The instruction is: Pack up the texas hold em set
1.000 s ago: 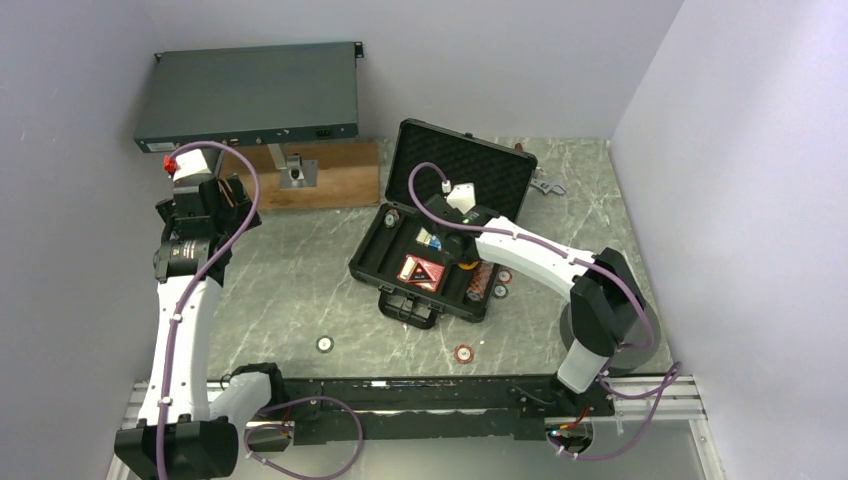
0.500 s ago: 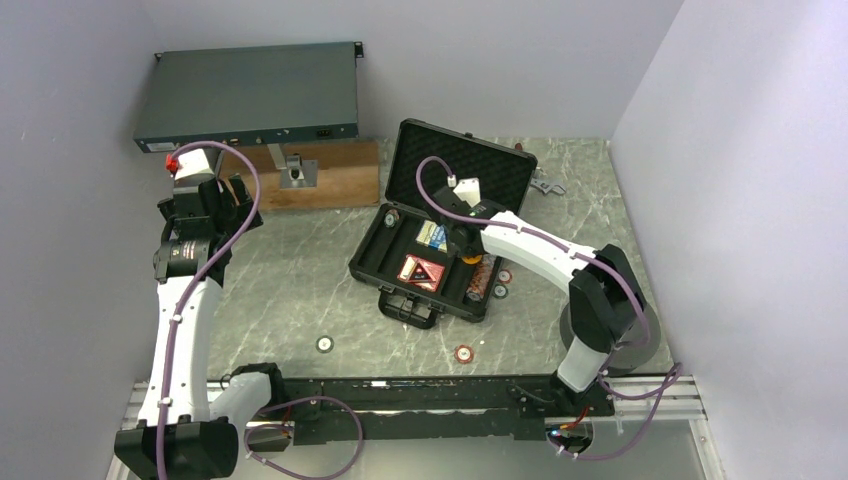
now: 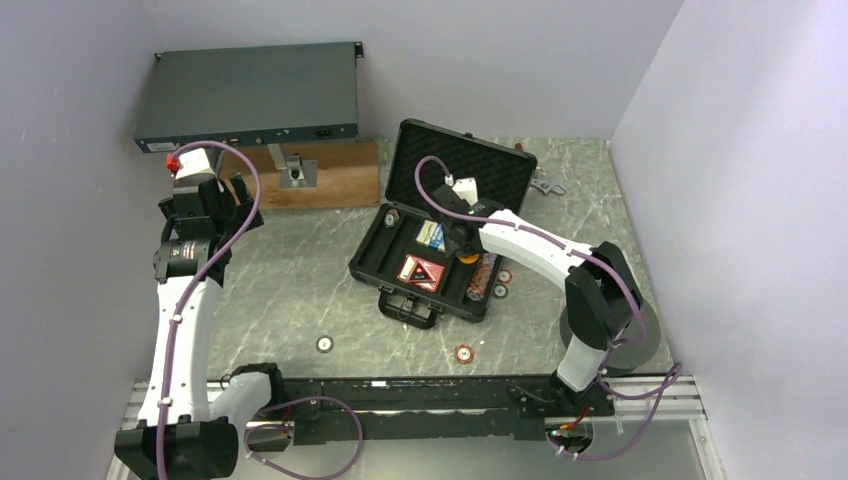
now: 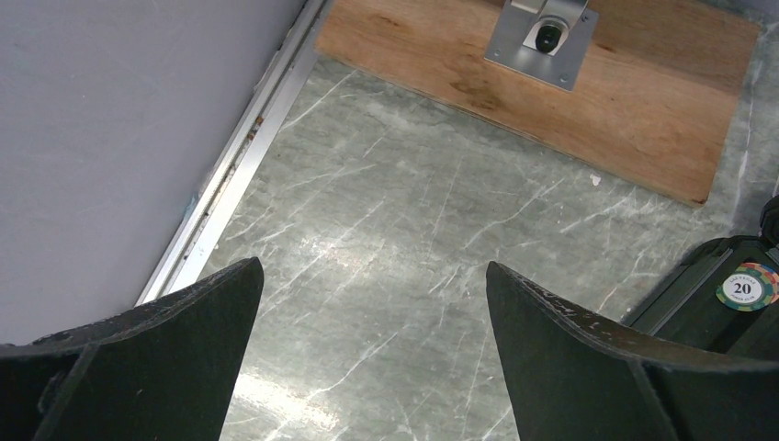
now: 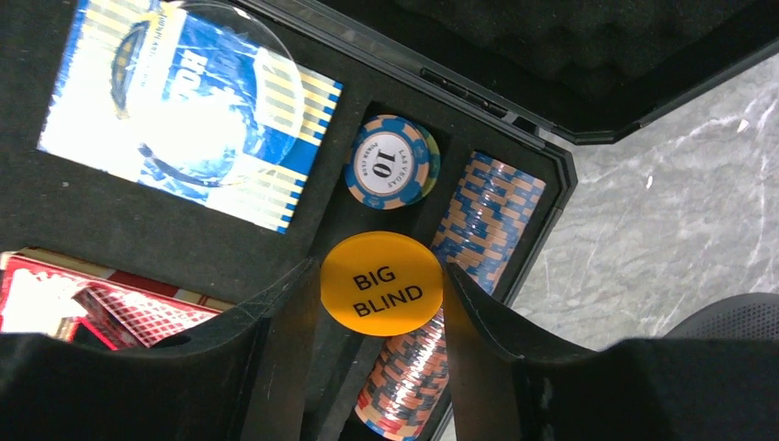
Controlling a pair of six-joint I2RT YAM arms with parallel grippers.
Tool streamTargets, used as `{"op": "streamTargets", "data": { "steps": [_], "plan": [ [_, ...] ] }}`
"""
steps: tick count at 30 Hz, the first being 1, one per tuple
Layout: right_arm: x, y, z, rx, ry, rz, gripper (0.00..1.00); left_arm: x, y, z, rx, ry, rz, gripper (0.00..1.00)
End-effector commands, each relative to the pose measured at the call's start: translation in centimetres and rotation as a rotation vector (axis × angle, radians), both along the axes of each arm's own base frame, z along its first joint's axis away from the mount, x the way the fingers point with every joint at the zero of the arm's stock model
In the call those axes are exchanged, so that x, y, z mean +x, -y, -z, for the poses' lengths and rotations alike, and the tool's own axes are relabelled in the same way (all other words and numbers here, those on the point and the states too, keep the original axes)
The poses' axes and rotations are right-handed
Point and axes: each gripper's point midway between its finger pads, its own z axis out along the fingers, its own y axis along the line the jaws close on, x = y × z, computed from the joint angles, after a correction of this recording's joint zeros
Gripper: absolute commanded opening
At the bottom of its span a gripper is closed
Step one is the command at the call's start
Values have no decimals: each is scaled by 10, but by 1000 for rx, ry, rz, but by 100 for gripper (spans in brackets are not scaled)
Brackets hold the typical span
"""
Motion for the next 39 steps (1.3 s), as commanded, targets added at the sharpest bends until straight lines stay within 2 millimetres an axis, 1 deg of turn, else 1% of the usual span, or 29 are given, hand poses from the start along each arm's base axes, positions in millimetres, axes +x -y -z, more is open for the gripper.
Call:
{"op": "streamTargets", "data": {
  "steps": [1, 7, 13, 17, 23, 30, 34, 39],
  "plan": [
    [17, -17, -19, 62, 48, -25, 50, 2, 1, -12, 3, 52, 10, 98],
    [20, -26, -21, 86, 43, -43, 50, 3, 1, -12, 0, 54, 12, 98],
    [20, -25, -18, 78, 40, -42, 50, 3, 2, -12, 0, 56, 15, 98],
    [16, -17, -9, 55, 30, -30, 50, 3, 2, -12, -2, 54, 17, 98],
    [7, -11, 12, 27, -12, -22, 50, 3, 3, -12, -4, 56, 19, 98],
    [4, -7, 18, 11, -19, -15, 51, 3, 3, -11, -3, 53, 19, 97],
    [2, -4, 21, 4, -27, -10, 58, 3, 3, -12, -2, 54, 21, 97],
    [1, -6, 21, 16, -30, -15, 67, 3, 3, -12, -3, 55, 22, 97]
  ]
}}
